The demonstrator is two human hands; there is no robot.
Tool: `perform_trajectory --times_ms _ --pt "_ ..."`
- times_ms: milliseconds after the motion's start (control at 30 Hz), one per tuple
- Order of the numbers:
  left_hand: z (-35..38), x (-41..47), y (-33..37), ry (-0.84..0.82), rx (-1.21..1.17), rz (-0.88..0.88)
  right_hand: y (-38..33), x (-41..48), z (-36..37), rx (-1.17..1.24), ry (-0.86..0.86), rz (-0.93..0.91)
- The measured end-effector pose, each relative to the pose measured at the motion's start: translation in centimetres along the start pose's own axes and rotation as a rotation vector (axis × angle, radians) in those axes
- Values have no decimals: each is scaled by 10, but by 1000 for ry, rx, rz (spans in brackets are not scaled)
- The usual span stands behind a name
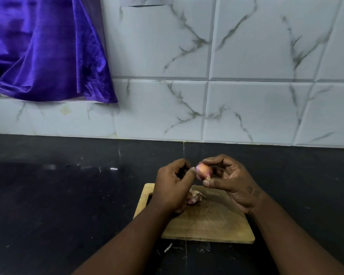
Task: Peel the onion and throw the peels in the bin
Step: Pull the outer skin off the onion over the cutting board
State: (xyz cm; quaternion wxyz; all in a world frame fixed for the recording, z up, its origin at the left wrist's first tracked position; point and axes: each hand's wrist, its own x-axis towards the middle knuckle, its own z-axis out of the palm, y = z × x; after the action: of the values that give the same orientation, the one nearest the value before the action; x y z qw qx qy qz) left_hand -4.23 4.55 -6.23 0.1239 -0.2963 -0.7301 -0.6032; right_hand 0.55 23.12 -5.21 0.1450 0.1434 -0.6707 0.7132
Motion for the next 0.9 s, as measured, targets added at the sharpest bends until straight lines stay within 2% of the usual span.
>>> perform_trajectory --times_ms 567,767,900 --pt "0 0 0 10 23 24 -2 0 1 -2 -9 -10" --pt "0 0 1 10 -40 37 -2 0 1 60 -12 8" --pt "2 0 -2 17 3 20 -2 0 1 6 -18 -11"
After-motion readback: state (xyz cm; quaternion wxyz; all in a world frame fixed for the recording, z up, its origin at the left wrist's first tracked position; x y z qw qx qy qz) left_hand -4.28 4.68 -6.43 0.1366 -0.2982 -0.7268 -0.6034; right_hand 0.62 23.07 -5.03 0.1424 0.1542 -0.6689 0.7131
